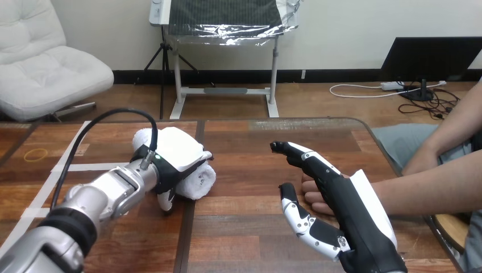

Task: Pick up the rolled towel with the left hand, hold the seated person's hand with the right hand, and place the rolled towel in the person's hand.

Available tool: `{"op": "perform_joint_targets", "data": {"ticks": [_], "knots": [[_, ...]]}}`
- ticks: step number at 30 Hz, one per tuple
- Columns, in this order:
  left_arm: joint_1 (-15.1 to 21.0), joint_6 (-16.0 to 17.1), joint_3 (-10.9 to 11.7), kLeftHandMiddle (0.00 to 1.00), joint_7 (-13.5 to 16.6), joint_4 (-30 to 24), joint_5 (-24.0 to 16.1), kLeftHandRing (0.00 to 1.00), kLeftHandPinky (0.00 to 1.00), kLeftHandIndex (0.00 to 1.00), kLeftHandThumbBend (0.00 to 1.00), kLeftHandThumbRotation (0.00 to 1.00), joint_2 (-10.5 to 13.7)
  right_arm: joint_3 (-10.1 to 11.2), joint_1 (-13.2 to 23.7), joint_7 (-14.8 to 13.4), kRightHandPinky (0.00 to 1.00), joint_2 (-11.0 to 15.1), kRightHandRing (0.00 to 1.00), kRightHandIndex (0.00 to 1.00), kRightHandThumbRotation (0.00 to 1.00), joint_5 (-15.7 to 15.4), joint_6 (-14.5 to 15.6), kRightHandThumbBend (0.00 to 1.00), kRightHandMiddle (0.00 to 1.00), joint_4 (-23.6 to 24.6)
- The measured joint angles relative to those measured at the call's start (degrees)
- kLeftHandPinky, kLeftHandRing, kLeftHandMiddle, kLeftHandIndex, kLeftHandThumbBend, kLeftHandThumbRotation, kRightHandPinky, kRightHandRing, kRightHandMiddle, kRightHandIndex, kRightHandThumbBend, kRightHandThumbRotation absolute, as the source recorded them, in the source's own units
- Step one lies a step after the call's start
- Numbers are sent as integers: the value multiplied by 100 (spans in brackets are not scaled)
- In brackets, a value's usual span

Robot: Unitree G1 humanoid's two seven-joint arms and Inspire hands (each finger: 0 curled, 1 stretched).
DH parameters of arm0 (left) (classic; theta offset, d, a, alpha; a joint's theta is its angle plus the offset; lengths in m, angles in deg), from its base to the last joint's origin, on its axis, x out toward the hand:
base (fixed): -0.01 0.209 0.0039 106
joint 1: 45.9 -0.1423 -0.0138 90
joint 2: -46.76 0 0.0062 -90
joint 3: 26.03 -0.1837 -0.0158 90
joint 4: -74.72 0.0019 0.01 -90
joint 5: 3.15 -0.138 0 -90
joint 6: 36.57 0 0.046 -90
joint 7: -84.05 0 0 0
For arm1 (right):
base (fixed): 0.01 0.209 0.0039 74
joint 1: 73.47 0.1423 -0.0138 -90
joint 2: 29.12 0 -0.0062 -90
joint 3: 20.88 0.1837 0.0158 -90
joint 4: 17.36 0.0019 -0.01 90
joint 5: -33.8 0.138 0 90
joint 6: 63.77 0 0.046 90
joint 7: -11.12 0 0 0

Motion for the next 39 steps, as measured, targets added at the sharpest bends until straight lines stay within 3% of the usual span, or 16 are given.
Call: {"op": "perform_joint_targets", "data": {"ticks": [9, 16, 28, 39], "knots": [[152, -289, -260, 95, 707, 690, -89, 94, 93, 93, 86, 15, -275, 11, -34, 0, 92, 1, 89, 83, 0, -18, 0, 10, 88, 0], [214, -483, -417, 95, 1055, 1056, -88, 95, 95, 93, 84, 15, -457, 43, -38, 0, 90, 9, 89, 82, 0, -18, -18, 9, 88, 0], [289, -719, -570, 93, 1234, 1341, -69, 95, 95, 91, 78, 15, -634, 179, -138, 0, 89, 7, 90, 82, 0, 15, -64, 10, 89, 28], [296, -776, -581, 81, 1401, 1516, 106, 80, 78, 79, 77, 8, -735, 259, -314, 1, 90, 7, 90, 83, 0, 24, -62, 11, 90, 87]]}}
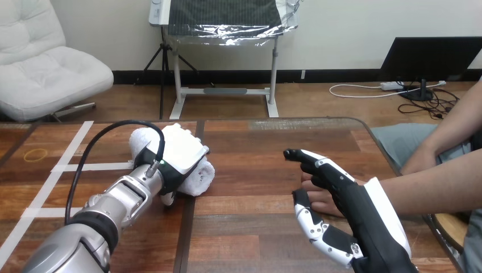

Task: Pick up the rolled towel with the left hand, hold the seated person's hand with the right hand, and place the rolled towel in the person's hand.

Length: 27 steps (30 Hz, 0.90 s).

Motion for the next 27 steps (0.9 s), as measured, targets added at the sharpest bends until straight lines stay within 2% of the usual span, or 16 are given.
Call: {"op": "perform_joint_targets", "data": {"ticks": [2, 3, 7, 9, 16, 20, 27], "knots": [[-7, -15, -1, 80, 84, 37, 37, 79, 77, 79, 77, 8, -16, 10, -20, 4, 90, 0, 90, 83, 0, 8, 0, 11, 90, 19], [-10, -22, -3, 74, 136, 59, 44, 73, 72, 74, 76, 6, -23, 15, -30, 8, 90, 0, 91, 83, 0, 13, 0, 11, 90, 33], [-35, -34, -11, 64, 375, 121, 65, 62, 62, 64, 72, 3, -33, 42, -57, 25, 91, 0, 91, 84, 0, 21, 0, 12, 90, 83], [-56, -33, -11, 54, 502, 137, 93, 51, 50, 56, 69, 1, -33, 58, -63, 30, 92, -1, 91, 84, 0, 21, 1, 12, 90, 100], [-98, -34, -11, 38, 858, 162, 161, 33, 32, 45, 64, 0, -34, 111, -67, 38, 91, -3, 90, 84, 0, 24, 2, 13, 89, 136], [-101, -34, -11, 36, 947, 167, 208, 30, 28, 43, 64, 0, -36, 123, -68, 41, 91, -4, 90, 84, 0, 30, 2, 13, 88, 140], [-98, -41, 0, 36, 989, 166, 317, 30, 28, 44, 62, 0, -39, 124, -68, 51, 89, -4, 88, 83, 0, 33, 2, 14, 87, 140]]}}
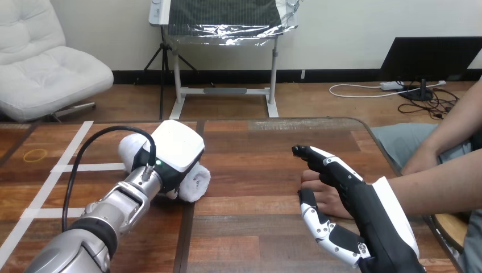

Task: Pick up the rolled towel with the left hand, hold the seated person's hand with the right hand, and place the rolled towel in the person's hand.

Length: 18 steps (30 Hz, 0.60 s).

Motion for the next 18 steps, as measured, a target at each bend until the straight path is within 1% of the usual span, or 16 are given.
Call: {"op": "perform_joint_targets", "data": {"ticks": [4, 9, 18], "knots": [[0, 3, 7, 36, -1, 0, 56, 30, 28, 43, 62, 0, 0, 0, 0, 5, 85, 0, 86, 82, 0, 2, 0, 14, 86, 0], [0, 12, 7, 35, 2, 0, 91, 29, 28, 42, 62, 0, 0, -3, 1, 10, 77, -1, 83, 81, 0, 5, 0, 13, 84, 0], [-4, 50, 7, 33, 33, 2, 188, 27, 26, 40, 62, 0, 3, -7, 3, 33, 70, -5, 81, 80, 0, 12, 0, 12, 83, 0]]}}
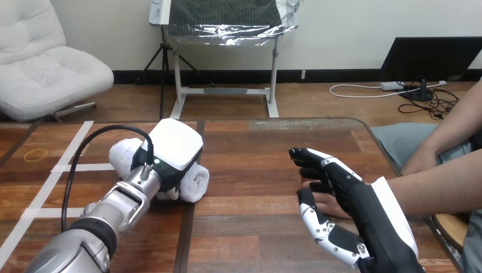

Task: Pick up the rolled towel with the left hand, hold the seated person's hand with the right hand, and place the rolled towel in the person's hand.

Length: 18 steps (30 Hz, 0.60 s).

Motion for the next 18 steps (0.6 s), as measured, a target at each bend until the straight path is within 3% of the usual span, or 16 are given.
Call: {"op": "perform_joint_targets", "data": {"ticks": [18], "knots": [[-52, 246, 14, 32, 276, 11, 96, 26, 23, 39, 60, 0, 13, -3, 19, 12, 65, -6, 79, 79, 0, -17, 2, 11, 82, 0]]}}
